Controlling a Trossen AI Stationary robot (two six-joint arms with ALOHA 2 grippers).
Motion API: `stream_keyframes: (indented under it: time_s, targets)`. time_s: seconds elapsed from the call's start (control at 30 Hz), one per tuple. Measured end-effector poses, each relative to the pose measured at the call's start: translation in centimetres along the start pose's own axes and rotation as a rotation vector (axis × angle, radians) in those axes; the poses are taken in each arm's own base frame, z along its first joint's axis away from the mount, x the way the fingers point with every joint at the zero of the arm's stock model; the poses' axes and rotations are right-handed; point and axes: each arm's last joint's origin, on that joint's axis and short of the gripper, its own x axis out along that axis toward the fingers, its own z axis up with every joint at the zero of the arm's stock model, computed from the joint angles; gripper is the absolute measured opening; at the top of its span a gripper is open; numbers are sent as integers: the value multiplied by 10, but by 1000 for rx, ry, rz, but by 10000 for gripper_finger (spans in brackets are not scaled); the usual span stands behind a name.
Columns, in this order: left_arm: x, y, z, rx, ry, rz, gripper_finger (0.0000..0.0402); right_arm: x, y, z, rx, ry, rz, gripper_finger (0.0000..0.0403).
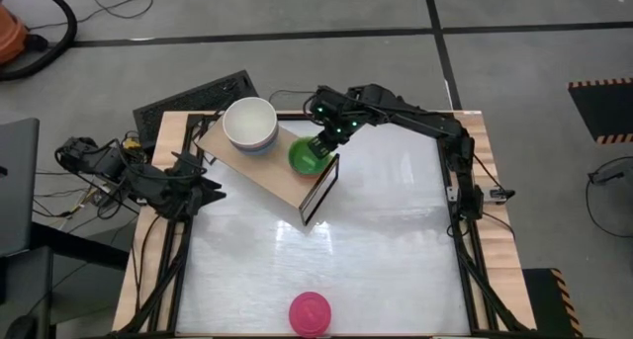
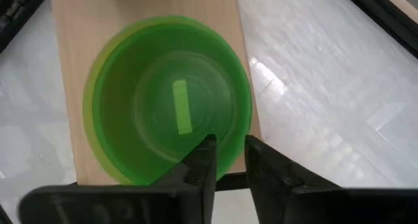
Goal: Place and stack bowls onto a shelf
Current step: Stack the green transparent bowl on top of the blue transparent bowl on the shelf, then stack the pink transparent bowl on top of the green transparent bowl on the shelf
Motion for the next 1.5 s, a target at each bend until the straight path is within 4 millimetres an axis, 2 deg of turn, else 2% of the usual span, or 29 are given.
stream_keyframes:
  time_s: [0.13,0.23,0.3,0.37,0.47,0.57,0.67,0.73,0.9,1.1,1.23,1.33,1.4,1.5]
  targets:
    - [0,0,0,0,5,-3,226,-6,-1,3,22,-19,7,130]
    - [0,0,0,0,9,-5,226,-25,4,3,19,-42,49,137]
    - [0,0,-1,0,22,-13,226,-39,14,-5,15,-37,94,138]
    - [0,0,-1,5,27,-16,226,-52,26,-22,8,-8,143,137]
    - [0,0,-1,23,27,-16,226,-61,55,-55,-62,78,154,135]
    - [0,0,-1,23,26,-16,226,-60,90,-93,-127,175,138,135]
    - [0,0,-1,24,27,-16,226,-55,130,-133,-177,180,118,134]
    - [0,-1,-1,31,35,-21,226,-47,154,-160,-207,162,90,135]
    - [0,-1,-2,56,55,-34,226,-14,198,-216,-230,170,30,155]
    - [0,-1,-2,105,66,-43,226,51,234,-264,-245,230,-12,212]
    - [0,-1,-2,130,71,-46,226,100,241,-282,-204,351,-53,230]
    - [0,-1,-2,146,75,-49,226,128,247,-289,-175,407,-25,232]
    - [0,-1,-2,152,79,-52,226,137,251,-290,-162,408,14,232]
    - [0,-1,-3,158,89,-58,226,139,253,-284,-133,388,40,230]
